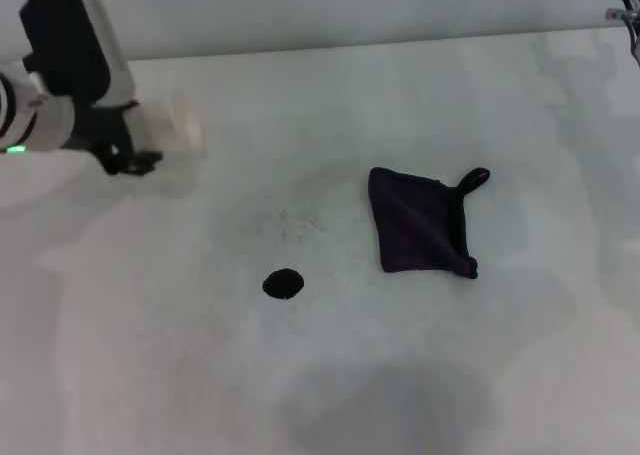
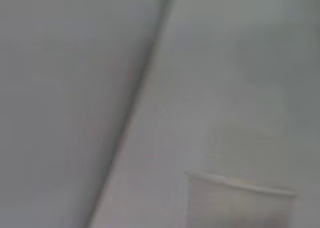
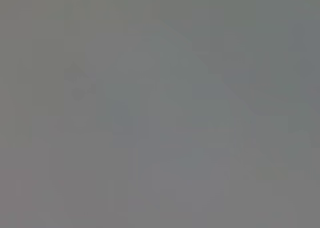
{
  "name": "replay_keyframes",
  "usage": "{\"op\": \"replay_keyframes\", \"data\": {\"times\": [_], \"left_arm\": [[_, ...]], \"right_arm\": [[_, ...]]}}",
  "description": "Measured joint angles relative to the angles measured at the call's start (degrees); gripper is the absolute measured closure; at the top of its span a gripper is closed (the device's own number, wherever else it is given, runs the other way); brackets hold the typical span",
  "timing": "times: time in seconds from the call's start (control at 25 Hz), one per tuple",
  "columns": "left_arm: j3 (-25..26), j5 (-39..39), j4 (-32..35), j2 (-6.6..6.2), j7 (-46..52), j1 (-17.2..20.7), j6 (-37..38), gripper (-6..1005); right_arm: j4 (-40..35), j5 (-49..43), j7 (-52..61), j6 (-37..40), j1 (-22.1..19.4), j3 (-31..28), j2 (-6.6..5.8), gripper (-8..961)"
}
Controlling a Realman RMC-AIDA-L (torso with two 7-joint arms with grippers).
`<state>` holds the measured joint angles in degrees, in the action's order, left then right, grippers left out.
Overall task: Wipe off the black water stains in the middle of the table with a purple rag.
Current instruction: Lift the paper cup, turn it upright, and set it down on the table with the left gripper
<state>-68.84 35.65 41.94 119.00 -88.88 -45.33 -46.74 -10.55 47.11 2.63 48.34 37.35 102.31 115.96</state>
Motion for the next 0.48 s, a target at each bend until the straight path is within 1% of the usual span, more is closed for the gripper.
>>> {"op": "replay_keyframes", "data": {"times": [0.12,0.2,0.32,0.4,0.48], "left_arm": [[0.62,8.37,0.33,-0.17,0.07,1.4,3.51,281],[0.74,15.36,0.3,-0.22,-0.68,2.97,6.11,298],[0.36,26.25,-0.47,-0.07,-4.89,5.48,9.08,323],[0.15,34.48,-1.57,-0.05,-8.57,6.98,9.92,330],[0.09,45.99,-4.05,-0.04,-13.93,8.46,9.94,337]], "right_arm": [[0.0,0.0,0.0,0.0,0.01,0.0,-0.02,112],[0.0,0.0,0.0,0.0,0.1,0.0,-0.05,112],[0.0,-0.01,0.0,0.02,0.2,0.0,-0.12,112],[0.0,0.0,0.0,0.03,0.21,0.0,-0.16,112],[0.0,0.0,0.0,0.03,0.16,0.25,-0.21,112]]}}
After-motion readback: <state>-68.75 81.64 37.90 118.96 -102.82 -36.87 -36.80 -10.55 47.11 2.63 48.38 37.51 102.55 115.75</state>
